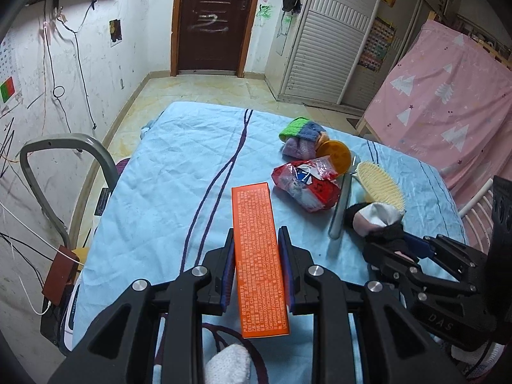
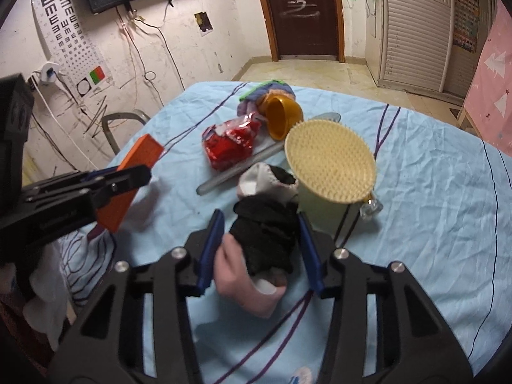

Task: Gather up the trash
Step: 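Carry the orange box and black sock to the yellow bucket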

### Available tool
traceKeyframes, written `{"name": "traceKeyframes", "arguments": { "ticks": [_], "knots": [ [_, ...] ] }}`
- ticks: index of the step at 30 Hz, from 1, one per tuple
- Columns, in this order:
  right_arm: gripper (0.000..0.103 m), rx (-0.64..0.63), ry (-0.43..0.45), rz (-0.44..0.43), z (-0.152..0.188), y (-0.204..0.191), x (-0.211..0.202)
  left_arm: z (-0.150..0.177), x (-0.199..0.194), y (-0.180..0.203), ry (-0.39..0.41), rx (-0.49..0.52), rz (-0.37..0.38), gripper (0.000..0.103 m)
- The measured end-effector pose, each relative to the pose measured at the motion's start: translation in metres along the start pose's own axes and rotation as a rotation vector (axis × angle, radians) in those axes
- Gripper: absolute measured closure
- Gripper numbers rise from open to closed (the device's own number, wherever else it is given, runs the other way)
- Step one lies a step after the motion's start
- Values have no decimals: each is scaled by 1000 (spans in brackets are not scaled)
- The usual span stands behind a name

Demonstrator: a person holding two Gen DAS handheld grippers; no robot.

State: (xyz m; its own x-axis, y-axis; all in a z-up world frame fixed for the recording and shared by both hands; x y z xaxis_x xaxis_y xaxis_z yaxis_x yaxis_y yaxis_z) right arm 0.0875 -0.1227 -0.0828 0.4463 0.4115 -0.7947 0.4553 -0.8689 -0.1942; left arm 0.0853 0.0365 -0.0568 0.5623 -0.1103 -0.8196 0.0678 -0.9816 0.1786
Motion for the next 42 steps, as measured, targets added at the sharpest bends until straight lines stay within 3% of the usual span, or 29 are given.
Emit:
{"name": "traceKeyframes", "arguments": {
  "ticks": [19, 31, 42],
  "knots": [
    [59, 109, 160, -27, 41, 52, -87, 9, -46, 82, 57, 138, -2, 87],
    [58, 266, 296, 9, 79, 132, -147, 19, -61, 170, 99, 248, 147, 87],
    [58, 433, 404, 125, 127, 221, -205, 33, -53, 265, 84, 369, 217, 87]
  ]
}}
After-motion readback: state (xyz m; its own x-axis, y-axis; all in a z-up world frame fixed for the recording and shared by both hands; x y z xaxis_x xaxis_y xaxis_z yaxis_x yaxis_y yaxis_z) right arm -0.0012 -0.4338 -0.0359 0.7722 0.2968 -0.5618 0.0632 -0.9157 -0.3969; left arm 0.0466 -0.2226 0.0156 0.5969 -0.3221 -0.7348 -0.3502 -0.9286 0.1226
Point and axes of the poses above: each gripper's, at about its wrist camera, not at the fingertips, and x roughly the way its jaws point, y to its right, z to its underside, the point moved 4 cm from there along x, roughly the way its jaws point, and after that the axes turned 4 degrees about -y, right-handed, at the moved point
